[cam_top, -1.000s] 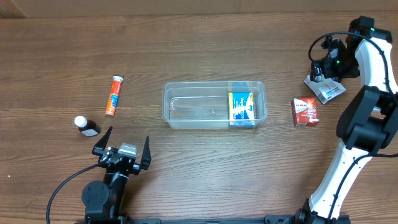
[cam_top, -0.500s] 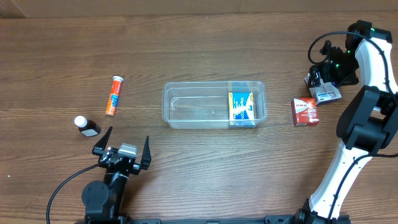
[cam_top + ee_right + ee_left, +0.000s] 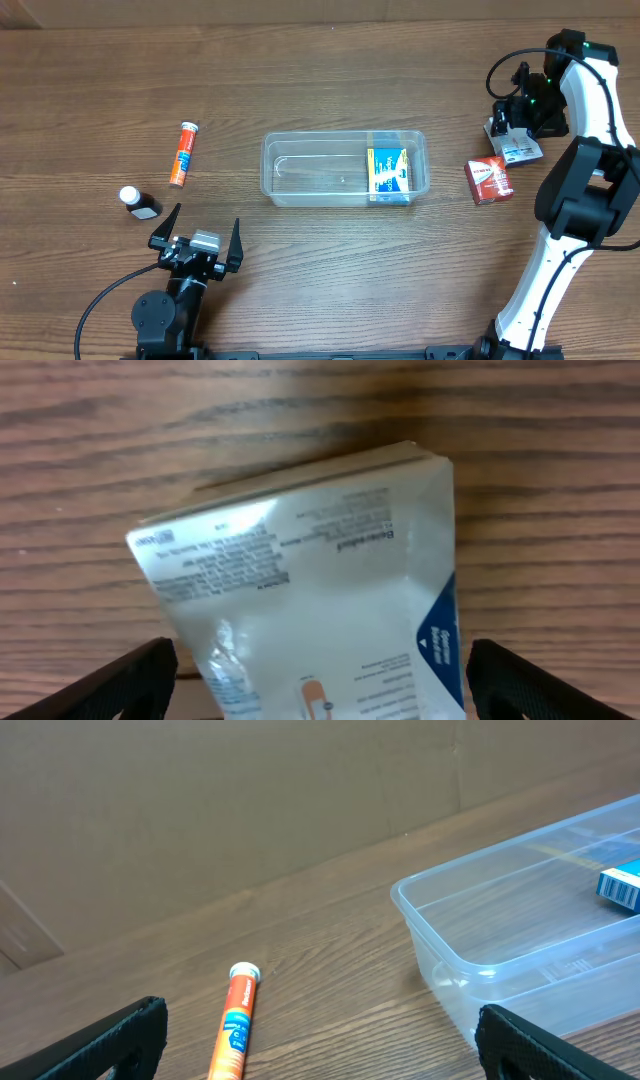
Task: Pack container
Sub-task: 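Move the right gripper to the white box and grasp it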
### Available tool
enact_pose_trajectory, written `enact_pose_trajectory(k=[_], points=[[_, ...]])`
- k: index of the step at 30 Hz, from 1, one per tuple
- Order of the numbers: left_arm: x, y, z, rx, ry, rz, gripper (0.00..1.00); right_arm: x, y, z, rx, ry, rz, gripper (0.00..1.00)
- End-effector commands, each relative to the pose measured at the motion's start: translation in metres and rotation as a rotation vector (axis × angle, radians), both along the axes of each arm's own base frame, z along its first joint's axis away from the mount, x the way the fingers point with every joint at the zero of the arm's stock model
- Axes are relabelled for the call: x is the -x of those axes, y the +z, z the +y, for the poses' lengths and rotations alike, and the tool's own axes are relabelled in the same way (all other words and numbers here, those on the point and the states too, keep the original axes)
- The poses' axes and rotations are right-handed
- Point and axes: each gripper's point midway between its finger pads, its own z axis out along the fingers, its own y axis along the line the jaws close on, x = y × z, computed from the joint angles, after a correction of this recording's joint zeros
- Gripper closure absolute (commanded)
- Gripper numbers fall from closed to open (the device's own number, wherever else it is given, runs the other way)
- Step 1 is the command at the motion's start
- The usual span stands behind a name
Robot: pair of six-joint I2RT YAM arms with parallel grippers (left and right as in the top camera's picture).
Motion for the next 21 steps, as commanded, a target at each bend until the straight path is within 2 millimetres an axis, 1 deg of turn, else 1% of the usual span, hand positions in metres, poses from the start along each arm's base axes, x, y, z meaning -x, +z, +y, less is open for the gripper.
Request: enact_pose_trajectory(k=[1,6,8,11,13,15,19,21], points=[[0.0,0.0,0.001,0.007,0.001,-0.004,0.0,0.001,-0.003,-0.007,0.034,0.04,0.01,0.05],[0.0,0.0,0.001,0.007,0.001,-0.004,0.0,-0.006,-0.003,-0.007,0.034,0.106,-0.017,0.05],[0.0,0.0,0.001,0.007,0.001,-0.004,0.0,-0.007,-0.003,-0.002,0.005,0.139,-0.026,0.04],[0.0,0.0,0.001,0.007,0.001,-0.004,0.0,-0.007,-0.004,-0.002,0.004,0.139,-0.025,0.04],[0.0,0.0,0.001,0.007,0.001,-0.004,0.0,-0.004,-0.009,0.001,-0.017,0.139,-0.01,0.05],[0.0,0.0,0.001,0.007,0.001,-0.004,0.0,-0.002,-0.018,0.003,-0.029,0.138,0.012,0.05],[0.0,0.0,0.001,0.007,0.001,-0.004,0.0,-0.003,-0.021,0.003,-0.036,0.137,0.009,0.05],[0.0,0.0,0.001,0.007,0.001,-0.004,0.0,0.0,-0.031,0.004,-0.044,0.128,0.035,0.05]])
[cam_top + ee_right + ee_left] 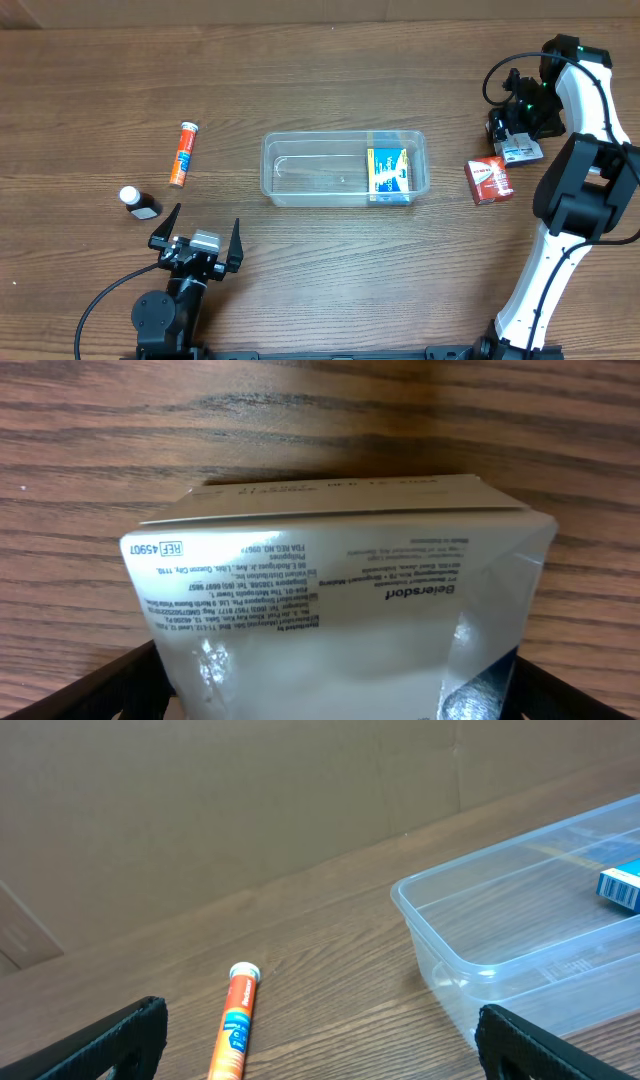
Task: Pack container
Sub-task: 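Move the right gripper to the white box and grasp it, then carry the white box into the container beside the blue box, release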
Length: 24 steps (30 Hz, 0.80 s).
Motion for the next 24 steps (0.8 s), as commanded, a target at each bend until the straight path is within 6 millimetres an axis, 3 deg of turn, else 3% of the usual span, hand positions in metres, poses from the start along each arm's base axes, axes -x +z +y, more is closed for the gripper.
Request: enact_pose_trajectory(k=[1,3,7,13,16,18,24], points=[[0.0,0.0,0.0,0.007,0.001,-0.005,0.0,0.003,-0.017,0.003,-0.025,-0.017,0.033,0.05],[0.0,0.0,0.0,0.007,0.001,-0.005,0.0,0.003,-0.02,0.003,-0.026,-0.041,0.042,0.1],[0.0,0.0,0.0,0.007,0.001,-0.005,0.0,0.006,-0.02,0.0,-0.012,-0.061,0.054,0.31],[0.0,0.0,0.0,0.007,0.001,-0.005,0.0,0.003,-0.01,0.0,-0.01,-0.111,0.049,0.31],[0.0,0.0,0.0,0.007,0.001,-0.005,0.0,-0.005,0.015,0.001,-0.018,-0.159,0.024,0.3],[0.0,0.0,0.0,0.007,0.001,-0.005,0.0,-0.013,0.045,0.011,-0.076,-0.166,-0.016,0.25],[0.0,0.0,0.0,0.007,0.001,-0.005,0.0,-0.03,0.145,0.037,-0.192,-0.216,-0.209,0.25]])
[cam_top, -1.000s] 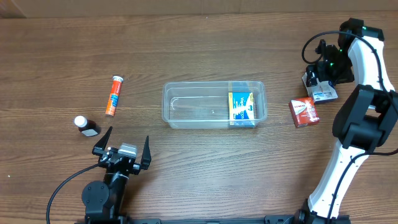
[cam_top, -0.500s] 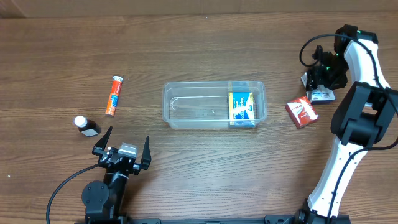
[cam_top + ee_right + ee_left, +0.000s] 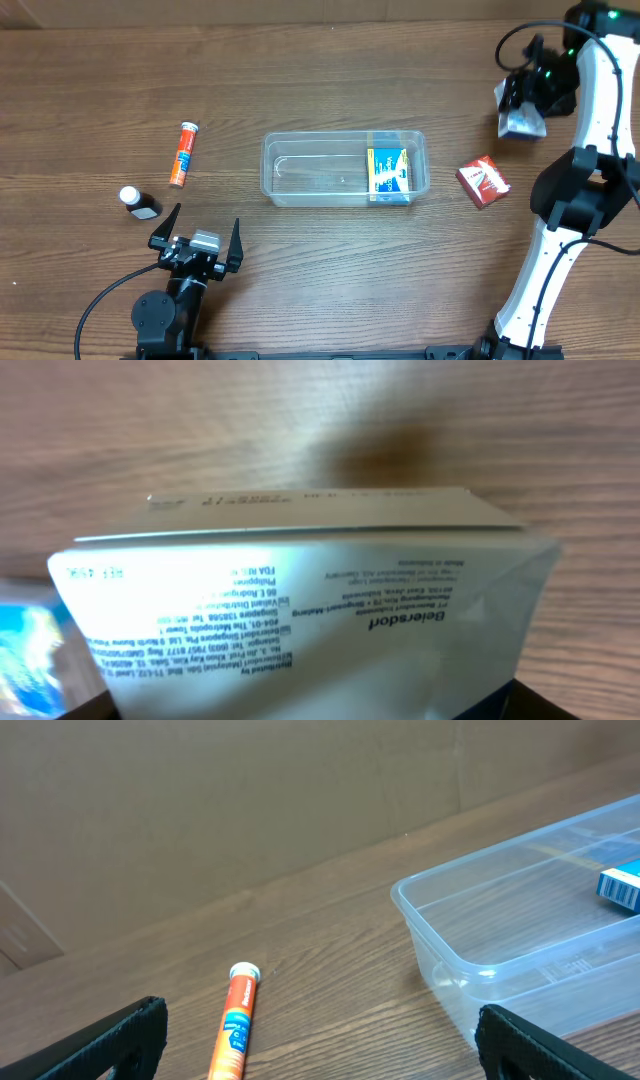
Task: Pack container
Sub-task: 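Carry the white box into the container beside the blue box, release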
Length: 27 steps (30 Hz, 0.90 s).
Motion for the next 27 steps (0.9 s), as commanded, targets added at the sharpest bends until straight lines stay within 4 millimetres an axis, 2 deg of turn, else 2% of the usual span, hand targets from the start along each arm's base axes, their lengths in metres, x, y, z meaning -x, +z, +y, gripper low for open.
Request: enact_pose_trajectory(k=[1,5,9,10,12,14,16,19,20,23,25,27], points=[[0.0,0.0,0.0,0.007,0.001,-0.004,0.0,-0.013,0.065,0.023,-0.058,-0.026,-0.175,0.25],[0.0,0.0,0.0,0.007,0.001,-0.004,0.0,-0.002,0.126,0.046,-0.026,-0.052,-0.286,0.25],[0.0,0.0,0.0,0.007,0.001,-0.004,0.0,0.02,0.19,0.076,-0.028,-0.045,-0.422,0.25],[0.0,0.0,0.0,0.007,0.001,-0.004,0.0,0.027,0.203,0.086,-0.033,-0.033,-0.447,0.25],[0.0,0.0,0.0,0.007,0.001,-0.004,0.0,0.04,0.213,0.104,-0.05,-0.024,-0.452,0.25],[0.0,0.0,0.0,0.007,0.001,-0.004,0.0,0.053,0.207,0.125,-0.069,-0.002,-0.409,0.25],[0.0,0.0,0.0,0.007,0.001,-0.004,0.0,0.065,0.189,0.148,-0.087,0.028,-0.327,0.25],[0.0,0.0,0.0,0.007,0.001,-0.004,0.0,0.085,0.146,0.186,-0.09,0.106,-0.168,0.25],[0.0,0.0,0.0,0.007,0.001,-0.004,0.0,0.094,0.125,0.2,-0.073,0.132,-0.103,0.25],[0.0,0.0,0.0,0.007,0.001,-0.004,0.0,0.103,0.086,0.224,-0.027,0.143,-0.03,0.25],[0.0,0.0,0.0,0.007,0.001,-0.004,0.0,0.105,0.07,0.238,-0.023,0.157,-0.016,0.25],[0.0,0.0,0.0,0.007,0.001,-0.004,0.0,0.108,0.053,0.243,-0.005,0.129,0.008,0.25]])
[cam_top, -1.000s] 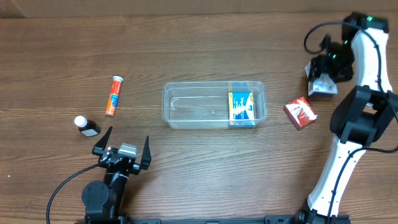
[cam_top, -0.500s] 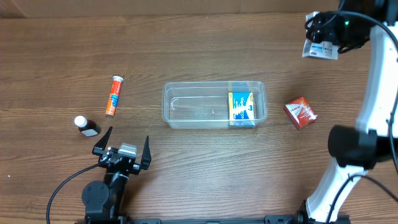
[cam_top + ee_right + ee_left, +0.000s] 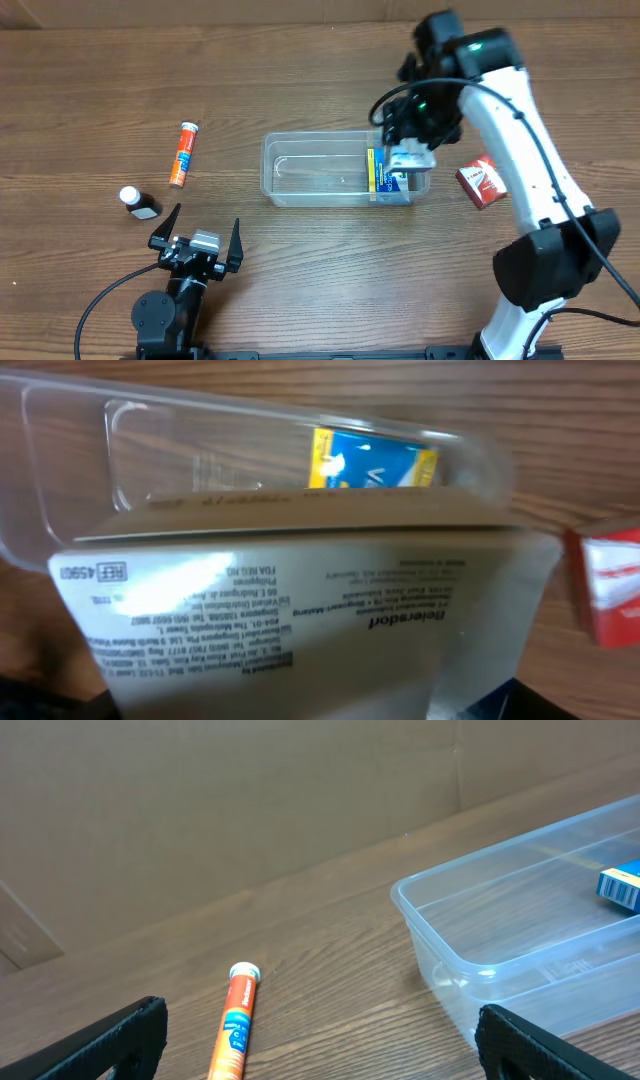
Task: Pack container
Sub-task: 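Carry the white box into the container beside the blue box, release, then move the right gripper to the red HALSON box and grasp it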
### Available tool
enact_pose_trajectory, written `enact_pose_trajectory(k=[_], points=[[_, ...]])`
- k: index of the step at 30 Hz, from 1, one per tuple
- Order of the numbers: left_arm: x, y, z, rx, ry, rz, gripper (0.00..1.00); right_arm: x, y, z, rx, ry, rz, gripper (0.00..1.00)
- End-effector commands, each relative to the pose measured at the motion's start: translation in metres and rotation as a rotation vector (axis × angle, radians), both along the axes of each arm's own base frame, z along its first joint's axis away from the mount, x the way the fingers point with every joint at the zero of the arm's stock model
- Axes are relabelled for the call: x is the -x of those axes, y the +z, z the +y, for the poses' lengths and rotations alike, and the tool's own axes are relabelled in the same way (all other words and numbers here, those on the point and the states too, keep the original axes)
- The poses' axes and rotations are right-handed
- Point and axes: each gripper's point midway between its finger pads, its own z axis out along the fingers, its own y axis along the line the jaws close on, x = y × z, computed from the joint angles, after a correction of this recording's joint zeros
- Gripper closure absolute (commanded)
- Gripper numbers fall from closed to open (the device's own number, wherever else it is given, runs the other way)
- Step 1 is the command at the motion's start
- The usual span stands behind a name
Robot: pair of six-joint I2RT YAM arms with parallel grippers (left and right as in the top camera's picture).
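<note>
A clear plastic container (image 3: 300, 172) sits mid-table with a blue and yellow box (image 3: 378, 172) in its right end. My right gripper (image 3: 410, 150) is shut on a white printed box (image 3: 300, 610), held above the container's right end; the box fills the right wrist view, with the container (image 3: 200, 450) and the blue and yellow box (image 3: 370, 460) below it. A red box (image 3: 483, 182) lies right of the container. An orange tube (image 3: 183, 153) and a small dark bottle (image 3: 138, 202) lie at the left. My left gripper (image 3: 196, 243) rests open near the front edge, the orange tube (image 3: 236, 1025) ahead of it.
A brown cardboard wall (image 3: 250, 800) stands behind the table in the left wrist view. The right arm (image 3: 520, 130) reaches over the table from the right side.
My right gripper, holding the white box, has moved from the table's far right to above the right end of the container. The left arm and other items stayed put.
My right gripper stood over the white box lying next to the red box at the far right. Then it was down around the box. Later the box was lifted clear, and the red box had shifted slightly. Now the white box hangs over the container.
</note>
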Motion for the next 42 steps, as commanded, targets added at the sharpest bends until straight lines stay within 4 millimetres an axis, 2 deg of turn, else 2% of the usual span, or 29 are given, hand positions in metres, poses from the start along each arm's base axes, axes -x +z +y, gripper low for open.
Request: enact_pose_trajectory(k=[1,5,10,16,22,27,29,32,34,37,39,42], points=[[0.0,0.0,0.001,0.007,0.001,-0.004,0.0,0.007,-0.017,0.0,0.047,-0.077,0.028,0.26],[0.0,0.0,0.001,0.007,0.001,-0.004,0.0,0.018,-0.044,-0.002,0.109,-0.11,0.073,0.27],[0.0,0.0,0.001,0.007,0.001,-0.004,0.0,0.009,-0.056,-0.001,0.118,-0.107,0.033,0.27],[0.0,0.0,0.001,0.007,0.001,-0.005,0.0,0.007,-0.057,-0.003,0.128,-0.105,0.024,0.25],[0.0,0.0,0.001,0.007,0.001,-0.004,0.0,0.007,-0.057,-0.003,0.128,-0.103,0.023,0.16],[0.0,0.0,0.001,0.007,0.002,-0.004,0.0,0.008,-0.057,-0.003,0.129,-0.103,0.026,0.16],[0.0,0.0,0.001,0.007,0.001,-0.004,0.0,0.009,-0.057,-0.007,0.153,-0.104,0.028,0.2],[0.0,0.0,0.001,0.007,0.001,-0.005,0.0,0.005,-0.047,-0.02,0.197,-0.122,0.008,0.2],[0.0,0.0,0.001,0.007,0.001,-0.005,0.0,-0.005,-0.024,-0.033,0.182,-0.161,-0.028,0.18],[0.0,0.0,0.001,0.007,0.001,-0.004,0.0,-0.016,0.006,-0.071,0.177,-0.19,-0.068,0.07],[0.0,0.0,0.001,0.007,0.001,-0.004,0.0,-0.016,0.01,-0.096,0.198,-0.152,-0.066,0.0],[0.0,0.0,0.001,0.007,0.001,-0.004,0.0,-0.015,0.006,-0.138,0.272,-0.162,-0.053,0.0]])
